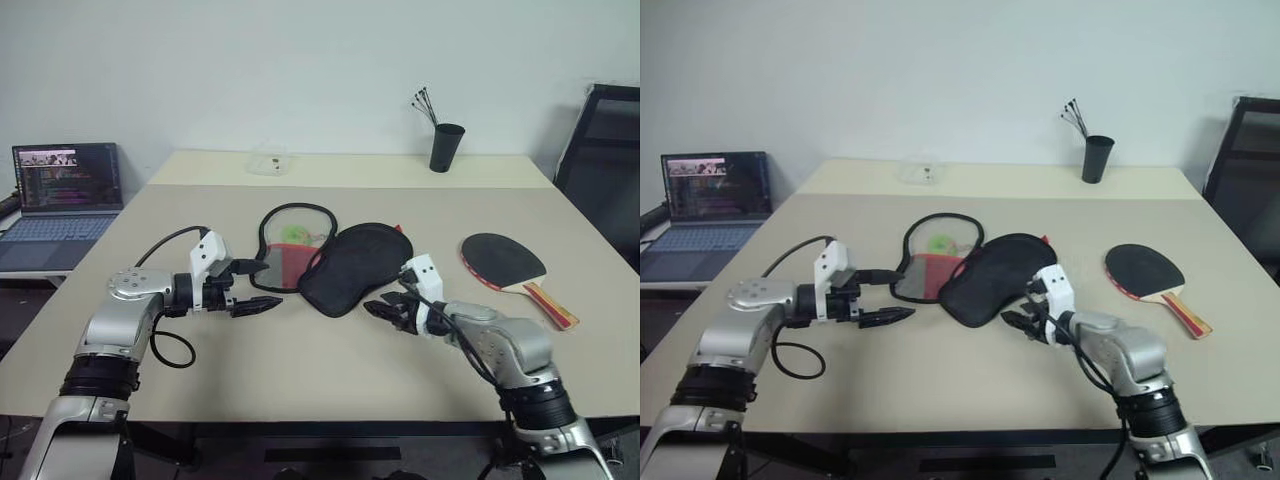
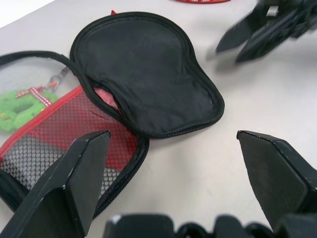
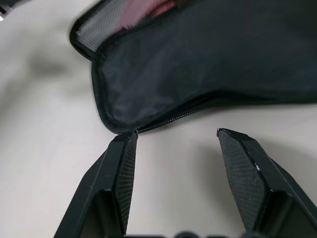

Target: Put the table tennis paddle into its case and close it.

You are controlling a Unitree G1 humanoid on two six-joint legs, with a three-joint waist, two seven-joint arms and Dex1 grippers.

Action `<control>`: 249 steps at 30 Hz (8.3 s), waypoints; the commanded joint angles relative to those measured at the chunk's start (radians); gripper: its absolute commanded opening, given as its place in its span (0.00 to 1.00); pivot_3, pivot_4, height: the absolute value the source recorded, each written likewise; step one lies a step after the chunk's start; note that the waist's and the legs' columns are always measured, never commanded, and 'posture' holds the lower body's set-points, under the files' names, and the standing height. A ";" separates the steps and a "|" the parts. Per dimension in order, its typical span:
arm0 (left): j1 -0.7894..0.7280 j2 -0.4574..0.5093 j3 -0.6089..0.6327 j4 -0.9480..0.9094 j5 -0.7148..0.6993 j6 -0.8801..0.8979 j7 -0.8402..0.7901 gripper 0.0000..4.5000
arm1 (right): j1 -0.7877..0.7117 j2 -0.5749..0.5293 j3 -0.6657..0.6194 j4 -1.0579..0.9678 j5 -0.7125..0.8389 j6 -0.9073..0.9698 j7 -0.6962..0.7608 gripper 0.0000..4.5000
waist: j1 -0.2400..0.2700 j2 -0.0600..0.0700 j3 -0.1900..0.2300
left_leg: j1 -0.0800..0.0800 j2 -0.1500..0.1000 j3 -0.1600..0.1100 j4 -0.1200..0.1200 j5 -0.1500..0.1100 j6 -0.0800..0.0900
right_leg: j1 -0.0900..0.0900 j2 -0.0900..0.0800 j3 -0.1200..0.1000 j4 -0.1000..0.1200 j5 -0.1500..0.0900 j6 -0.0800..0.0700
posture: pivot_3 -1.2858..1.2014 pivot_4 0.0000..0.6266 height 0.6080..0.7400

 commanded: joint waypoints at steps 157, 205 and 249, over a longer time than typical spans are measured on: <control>-0.186 -0.351 -0.136 0.085 0.099 -0.184 0.011 1.00 | -0.341 -0.506 -0.206 1.019 -0.419 -0.517 0.340 0.24 | -0.012 -0.002 0.000 | 0.009 0.000 0.027 0.003 -0.001 0.002 | -0.002 0.005 0.027 0.000 0.009 0.004 | 0.52 0.24 1.00; -0.044 -0.303 -0.114 -0.047 0.071 -0.158 0.101 1.00 | -0.316 0.099 -0.265 0.468 -0.290 -0.227 -0.247 0.24 | -0.011 0.000 0.001 | 0.000 0.002 0.030 0.000 -0.001 0.002 | -0.014 0.007 0.031 0.001 0.010 0.004 | 0.52 0.24 1.00; 0.071 -0.201 -0.001 -0.117 0.036 -0.063 0.204 1.00 | -0.099 0.064 -0.346 -0.144 -0.067 0.255 -0.162 0.90 | -0.008 0.000 0.001 | -0.001 0.002 0.029 0.000 -0.001 0.002 | -0.014 0.006 0.030 0.001 0.010 0.004 | 0.52 0.24 1.00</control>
